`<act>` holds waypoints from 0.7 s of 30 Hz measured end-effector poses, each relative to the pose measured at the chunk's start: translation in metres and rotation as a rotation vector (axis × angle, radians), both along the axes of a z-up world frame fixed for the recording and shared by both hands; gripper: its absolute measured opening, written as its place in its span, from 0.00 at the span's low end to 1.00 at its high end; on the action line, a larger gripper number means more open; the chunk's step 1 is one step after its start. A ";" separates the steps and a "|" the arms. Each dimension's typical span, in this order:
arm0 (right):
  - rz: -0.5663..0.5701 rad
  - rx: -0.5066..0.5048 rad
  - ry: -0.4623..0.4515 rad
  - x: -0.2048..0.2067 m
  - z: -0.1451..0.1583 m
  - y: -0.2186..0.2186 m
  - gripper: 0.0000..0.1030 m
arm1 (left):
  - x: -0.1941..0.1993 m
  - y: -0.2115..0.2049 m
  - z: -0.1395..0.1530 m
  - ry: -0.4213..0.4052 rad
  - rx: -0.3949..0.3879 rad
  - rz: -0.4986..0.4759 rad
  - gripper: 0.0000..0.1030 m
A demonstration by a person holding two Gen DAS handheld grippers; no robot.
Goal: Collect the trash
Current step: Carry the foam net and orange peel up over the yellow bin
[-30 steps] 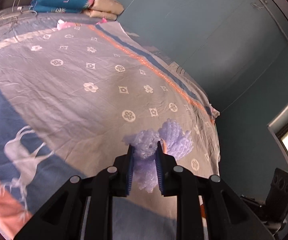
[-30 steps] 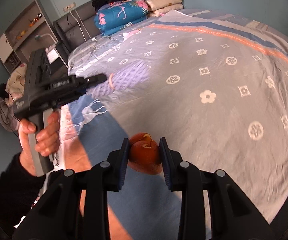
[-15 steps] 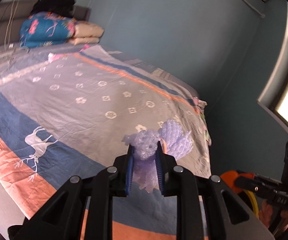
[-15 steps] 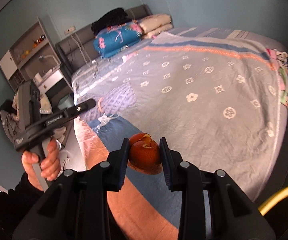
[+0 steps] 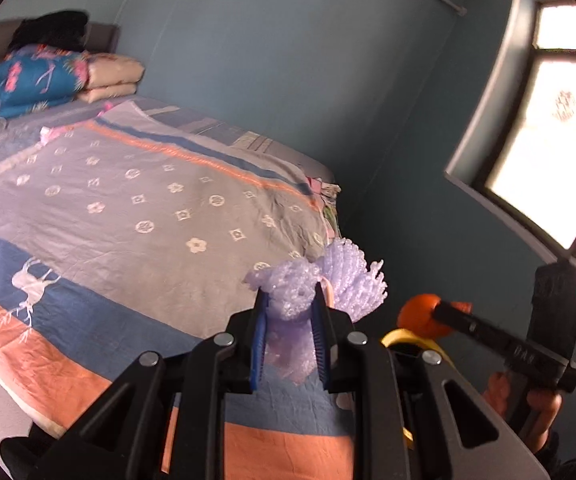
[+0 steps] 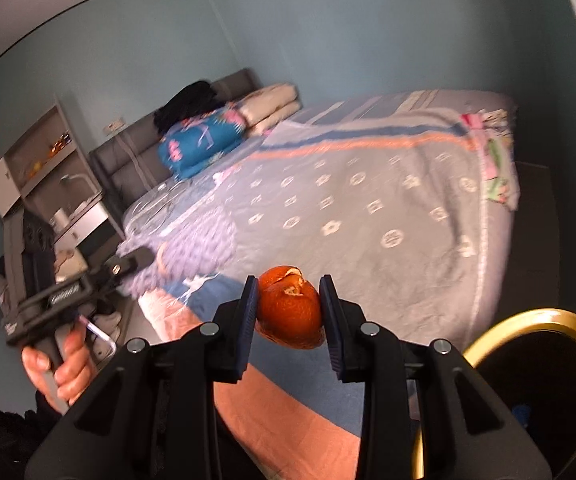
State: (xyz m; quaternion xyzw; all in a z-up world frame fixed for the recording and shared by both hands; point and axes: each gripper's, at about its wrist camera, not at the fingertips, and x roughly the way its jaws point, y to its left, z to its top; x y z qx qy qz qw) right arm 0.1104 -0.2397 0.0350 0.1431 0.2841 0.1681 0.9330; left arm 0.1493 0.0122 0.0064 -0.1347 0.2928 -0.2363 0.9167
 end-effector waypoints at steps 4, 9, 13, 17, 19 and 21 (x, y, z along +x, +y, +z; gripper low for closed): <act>-0.065 0.011 -0.064 -0.025 0.011 -0.027 0.29 | -0.013 -0.025 0.006 -0.019 0.028 -0.039 0.19; -0.120 0.033 -0.114 -0.045 0.015 -0.055 0.29 | -0.026 -0.057 0.011 -0.048 0.088 -0.076 0.19; -0.173 0.038 -0.128 -0.056 0.015 -0.078 0.30 | -0.036 -0.081 0.015 -0.080 0.135 -0.104 0.19; -0.204 0.069 -0.133 -0.059 0.009 -0.100 0.30 | -0.041 -0.107 0.016 -0.106 0.182 -0.133 0.19; -0.231 0.063 -0.131 -0.062 0.005 -0.110 0.30 | -0.043 -0.119 0.016 -0.119 0.199 -0.147 0.19; -0.253 0.056 -0.131 -0.067 0.001 -0.117 0.30 | -0.045 -0.131 0.016 -0.127 0.217 -0.160 0.19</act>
